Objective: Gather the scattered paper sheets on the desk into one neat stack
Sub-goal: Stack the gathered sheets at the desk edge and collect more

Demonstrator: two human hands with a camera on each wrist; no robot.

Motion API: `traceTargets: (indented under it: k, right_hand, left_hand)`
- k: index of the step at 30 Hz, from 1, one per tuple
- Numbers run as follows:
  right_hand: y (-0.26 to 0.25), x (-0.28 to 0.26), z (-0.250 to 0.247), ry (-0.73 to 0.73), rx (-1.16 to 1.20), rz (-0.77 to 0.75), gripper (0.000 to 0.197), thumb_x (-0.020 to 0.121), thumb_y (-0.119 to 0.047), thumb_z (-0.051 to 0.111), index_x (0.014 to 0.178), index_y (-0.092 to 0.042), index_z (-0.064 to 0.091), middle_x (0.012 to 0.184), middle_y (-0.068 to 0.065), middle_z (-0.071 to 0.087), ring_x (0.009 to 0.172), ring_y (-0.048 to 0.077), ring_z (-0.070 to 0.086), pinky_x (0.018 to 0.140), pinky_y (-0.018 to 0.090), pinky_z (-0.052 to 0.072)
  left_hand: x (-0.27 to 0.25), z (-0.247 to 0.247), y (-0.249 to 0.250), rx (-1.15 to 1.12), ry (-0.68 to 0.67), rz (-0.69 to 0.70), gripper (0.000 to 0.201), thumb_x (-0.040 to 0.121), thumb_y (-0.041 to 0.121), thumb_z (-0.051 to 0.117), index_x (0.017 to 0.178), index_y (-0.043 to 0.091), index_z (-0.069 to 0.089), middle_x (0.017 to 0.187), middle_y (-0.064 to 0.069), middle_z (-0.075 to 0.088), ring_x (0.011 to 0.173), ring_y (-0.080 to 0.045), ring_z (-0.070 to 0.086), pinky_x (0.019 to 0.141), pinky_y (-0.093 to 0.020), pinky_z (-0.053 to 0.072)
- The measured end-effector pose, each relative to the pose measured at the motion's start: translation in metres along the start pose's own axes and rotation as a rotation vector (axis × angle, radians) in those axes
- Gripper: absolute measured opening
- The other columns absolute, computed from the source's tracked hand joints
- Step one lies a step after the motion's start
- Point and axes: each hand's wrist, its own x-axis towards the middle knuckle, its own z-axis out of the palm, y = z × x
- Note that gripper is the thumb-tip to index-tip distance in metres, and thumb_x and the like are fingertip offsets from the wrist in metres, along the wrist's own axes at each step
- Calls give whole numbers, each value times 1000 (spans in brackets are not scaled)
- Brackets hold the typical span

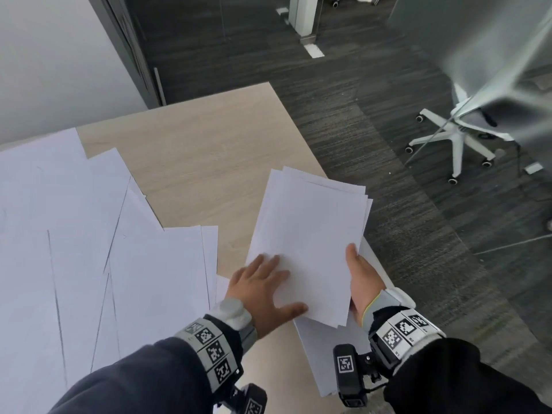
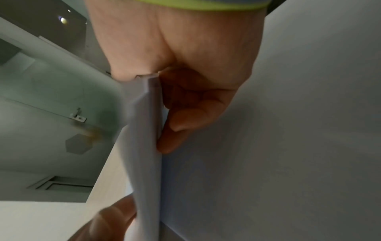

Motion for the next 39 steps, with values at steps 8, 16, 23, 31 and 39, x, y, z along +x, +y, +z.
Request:
traceTargets:
  k: [8, 16, 23, 31, 39]
  right_hand:
    - [3, -12, -15, -87, -88, -99, 26, 90, -3, 59, 98, -24, 71, 91, 1, 76, 91, 27, 70, 88, 44, 56]
    - [4, -27, -50, -253, -50, -159, 31, 93, 1, 58, 99, -24, 75, 101, 5, 77, 98, 29, 71, 90, 46, 54]
    - [-22, -42, -58, -214, -55, -361, 28, 88, 6, 62, 93, -20, 71, 88, -1, 77, 83, 16, 71, 78, 36, 57]
    - [-33, -48, -81, -156, 1, -493, 23, 81, 2, 75, 91, -19, 73, 91, 1, 76, 87, 16, 72, 85, 33, 53]
    - [-23, -54, -82, -201, 9, -466, 33, 80, -2, 76, 79, -35, 78, 90, 3, 77, 89, 24, 73, 82, 43, 57]
  left_hand:
    - [-8, -4, -1, -362, 206, -135, 61, 89, 61, 61, 144, 42, 45, 159, 19, 31, 148, -11, 27, 121, -46, 26]
    - [8, -50, -4, -1129, 340, -323, 84, 76, 42, 84, 148, 29, 43, 141, 7, 58, 126, -18, 59, 108, -46, 46]
    - [-5, -77, 31, -1259, 480, -135, 11, 90, 12, 71, 89, 22, 74, 92, 1, 78, 85, -17, 72, 82, -39, 55]
    - [-35, -79, 58, -1171, 505, 132, 28, 88, 6, 67, 111, 21, 70, 106, 8, 77, 102, -11, 71, 84, -22, 55]
    - [-41, -60, 59, -1131, 438, -12, 38, 76, 17, 62, 112, 25, 70, 106, 11, 77, 100, -9, 72, 86, -26, 52]
